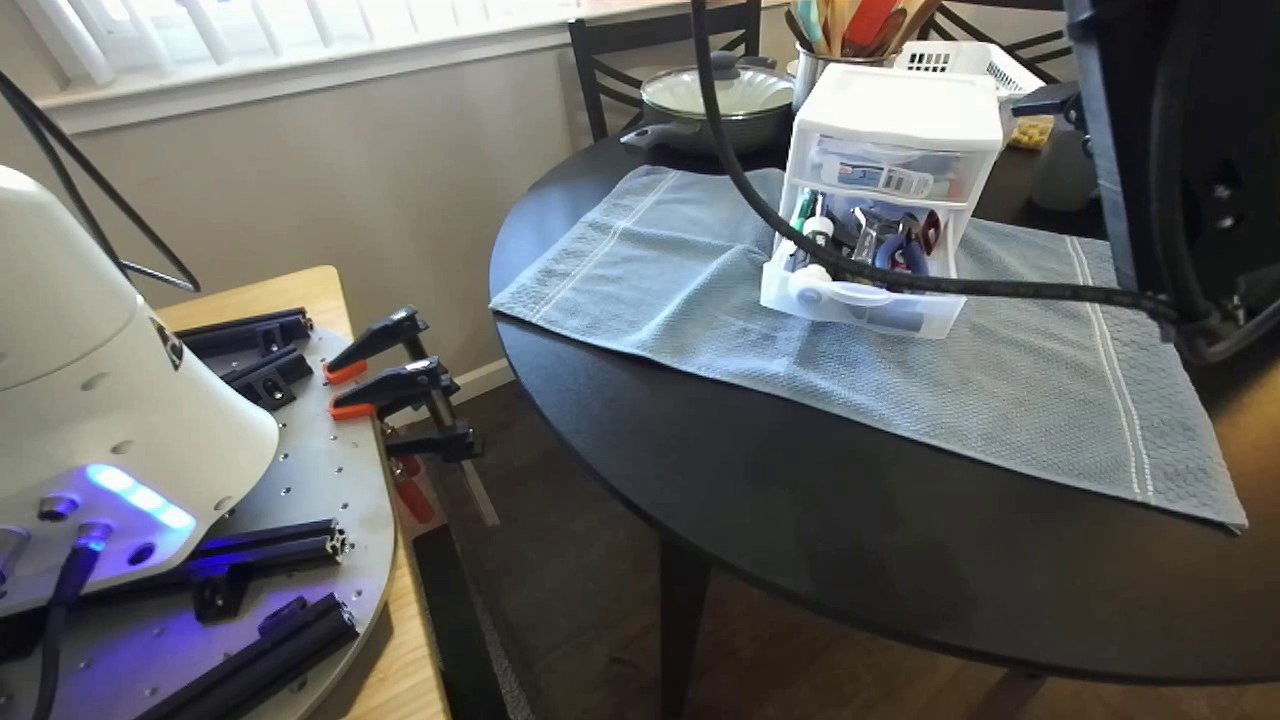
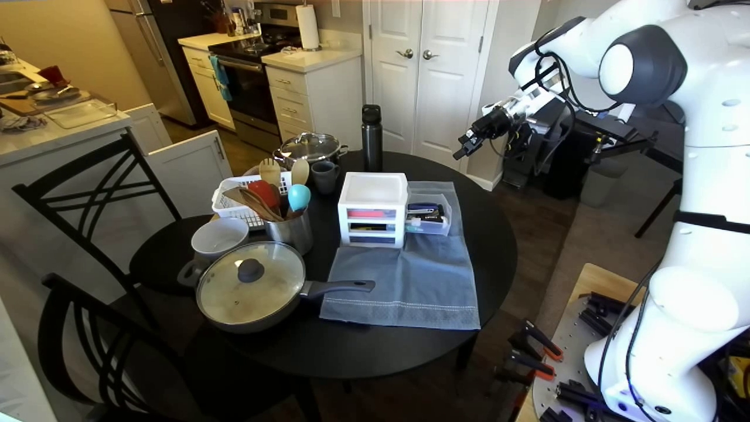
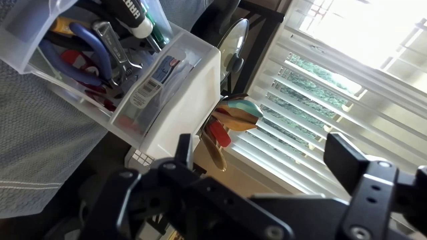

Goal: Pull out a drawer from the miniature cabinet

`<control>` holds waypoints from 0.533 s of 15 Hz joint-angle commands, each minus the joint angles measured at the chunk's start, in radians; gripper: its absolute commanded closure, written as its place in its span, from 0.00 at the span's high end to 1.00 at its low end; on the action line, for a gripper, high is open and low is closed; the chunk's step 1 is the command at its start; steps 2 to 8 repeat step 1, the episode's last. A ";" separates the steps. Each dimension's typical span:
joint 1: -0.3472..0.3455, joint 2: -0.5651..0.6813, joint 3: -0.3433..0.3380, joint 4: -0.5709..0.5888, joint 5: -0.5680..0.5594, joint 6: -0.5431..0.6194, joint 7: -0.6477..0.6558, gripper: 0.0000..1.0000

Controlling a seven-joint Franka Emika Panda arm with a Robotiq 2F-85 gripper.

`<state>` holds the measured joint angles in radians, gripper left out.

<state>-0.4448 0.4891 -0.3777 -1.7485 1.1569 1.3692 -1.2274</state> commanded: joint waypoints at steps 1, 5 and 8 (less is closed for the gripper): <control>-0.024 -0.002 0.028 0.003 -0.009 0.007 0.004 1.00; -0.024 -0.002 0.028 0.003 -0.009 0.007 0.004 1.00; -0.024 -0.002 0.028 0.003 -0.009 0.007 0.004 1.00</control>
